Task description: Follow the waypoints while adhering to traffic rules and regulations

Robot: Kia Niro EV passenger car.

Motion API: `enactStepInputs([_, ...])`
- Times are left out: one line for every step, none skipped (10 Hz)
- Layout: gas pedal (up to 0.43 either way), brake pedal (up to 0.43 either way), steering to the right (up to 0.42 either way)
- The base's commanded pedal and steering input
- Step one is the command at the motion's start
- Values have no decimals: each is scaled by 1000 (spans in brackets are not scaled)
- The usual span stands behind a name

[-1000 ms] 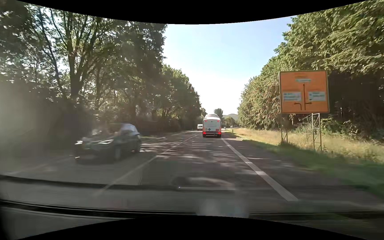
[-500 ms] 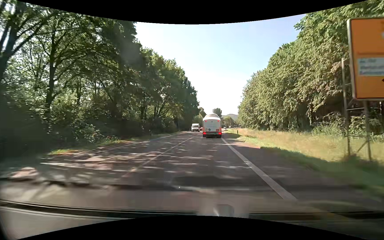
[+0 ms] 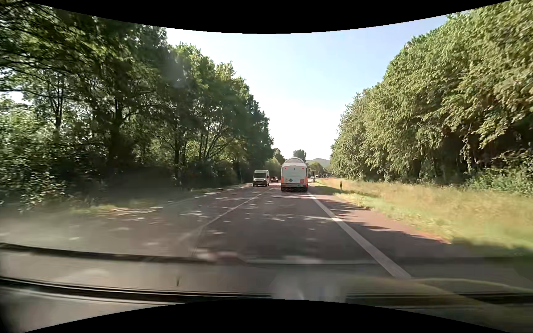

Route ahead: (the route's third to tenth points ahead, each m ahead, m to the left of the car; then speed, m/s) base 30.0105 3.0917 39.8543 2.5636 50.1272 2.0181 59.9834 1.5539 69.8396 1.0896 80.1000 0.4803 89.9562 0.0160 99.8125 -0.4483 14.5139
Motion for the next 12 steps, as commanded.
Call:
enactStepInputs([0, 6, 7])
enactStepInputs([0, 6, 7])
enactStepInputs([0, 12, 7])
enactStepInputs([0, 6, 7])
enactStepInputs([0, 6, 7])
enactStepInputs([0, 6, 7])
enactStepInputs([0, 6, 7])
enactStepInputs([0, 6, 7])
enactStepInputs([0, 6, 7])
enactStepInputs([0, 6, 7])
enactStepInputs([0, 6, 7])
enactStepInputs([0, 6, 7])
